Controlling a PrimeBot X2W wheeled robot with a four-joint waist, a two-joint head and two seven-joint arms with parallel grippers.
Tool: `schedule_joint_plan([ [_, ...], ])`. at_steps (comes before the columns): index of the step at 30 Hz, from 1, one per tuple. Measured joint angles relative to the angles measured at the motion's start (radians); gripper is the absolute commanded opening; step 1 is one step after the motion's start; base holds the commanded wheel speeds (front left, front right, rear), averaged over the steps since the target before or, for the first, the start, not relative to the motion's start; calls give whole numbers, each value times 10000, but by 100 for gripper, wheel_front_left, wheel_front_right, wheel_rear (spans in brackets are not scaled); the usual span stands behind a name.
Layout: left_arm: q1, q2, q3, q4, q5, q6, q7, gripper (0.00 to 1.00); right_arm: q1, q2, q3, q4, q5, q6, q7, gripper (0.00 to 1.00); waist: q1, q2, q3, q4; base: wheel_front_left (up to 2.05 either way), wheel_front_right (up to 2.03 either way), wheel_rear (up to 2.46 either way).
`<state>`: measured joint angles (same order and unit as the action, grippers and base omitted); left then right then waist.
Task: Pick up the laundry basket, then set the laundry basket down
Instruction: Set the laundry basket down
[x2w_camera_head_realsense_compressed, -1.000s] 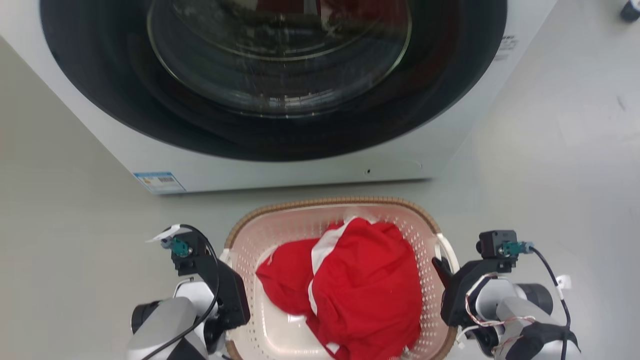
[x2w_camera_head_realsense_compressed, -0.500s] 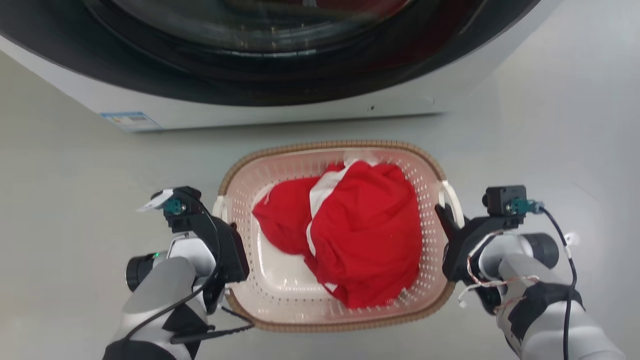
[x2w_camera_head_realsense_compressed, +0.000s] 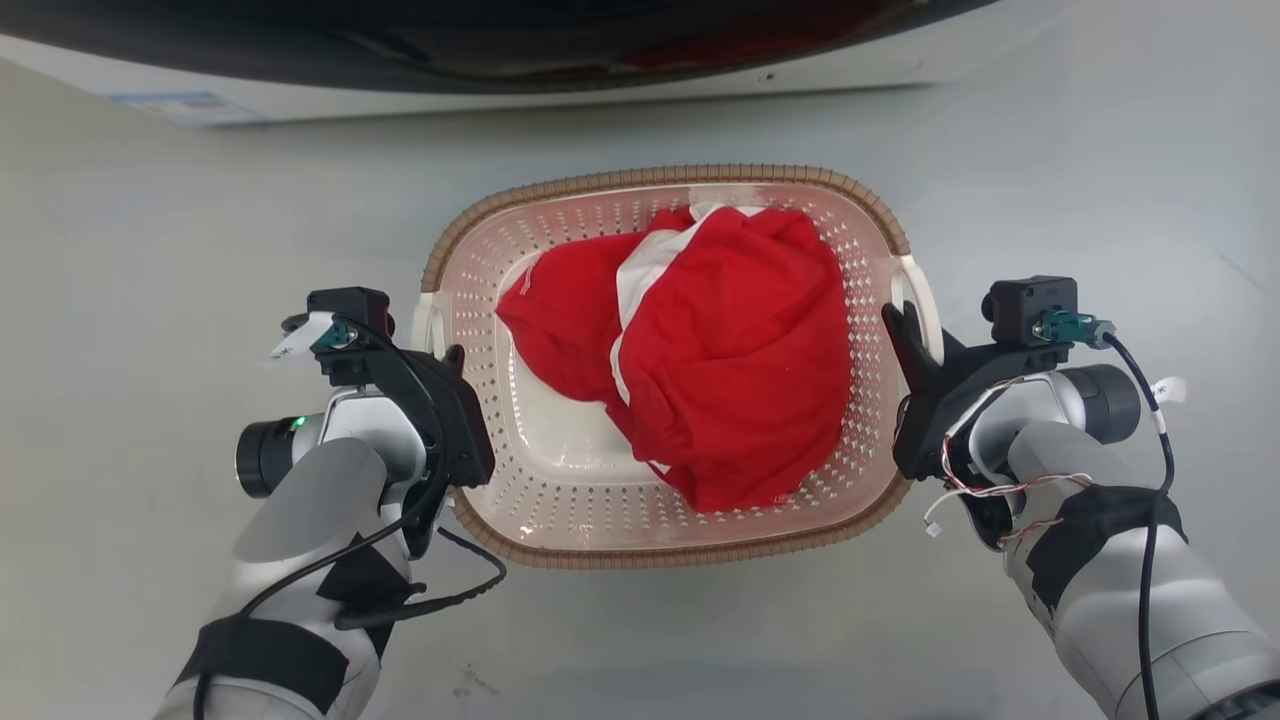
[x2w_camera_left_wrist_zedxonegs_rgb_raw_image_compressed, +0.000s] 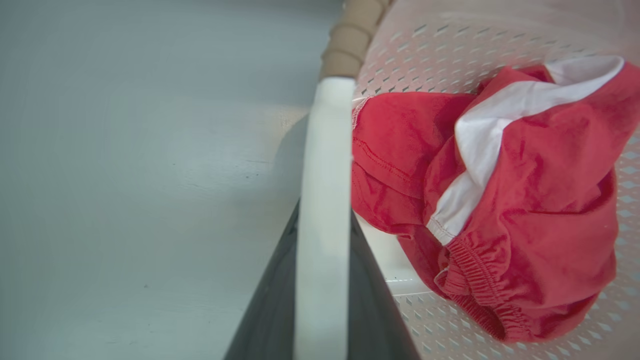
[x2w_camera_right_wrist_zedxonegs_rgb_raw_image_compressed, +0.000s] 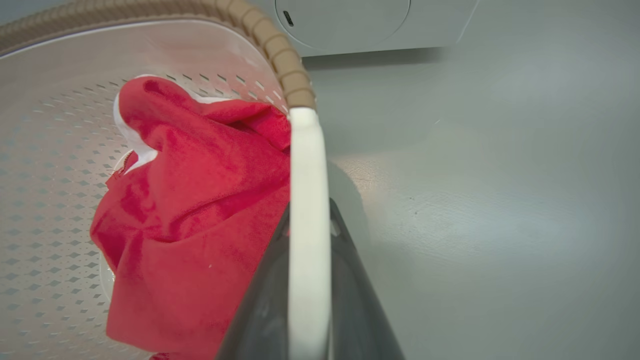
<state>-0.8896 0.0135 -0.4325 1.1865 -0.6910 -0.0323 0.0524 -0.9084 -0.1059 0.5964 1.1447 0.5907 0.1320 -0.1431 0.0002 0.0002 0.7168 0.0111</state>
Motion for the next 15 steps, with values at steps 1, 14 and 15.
schedule_joint_plan([
  [1,-35,0,-6,6,8,0,-61,0,-46,-2,13,12,-50,-2,-29,0,0,0,128,9,0,0,0],
  [14,-422,8,-61,90,186,-4,-911,0,-546,-27,150,203,-270,-13,-623,0,-1,0,1252,29,0,0,0],
  [15,-458,6,-77,115,194,-19,-974,0,-556,-27,140,236,-270,-13,-650,0,-1,0,1289,23,0,0,0],
])
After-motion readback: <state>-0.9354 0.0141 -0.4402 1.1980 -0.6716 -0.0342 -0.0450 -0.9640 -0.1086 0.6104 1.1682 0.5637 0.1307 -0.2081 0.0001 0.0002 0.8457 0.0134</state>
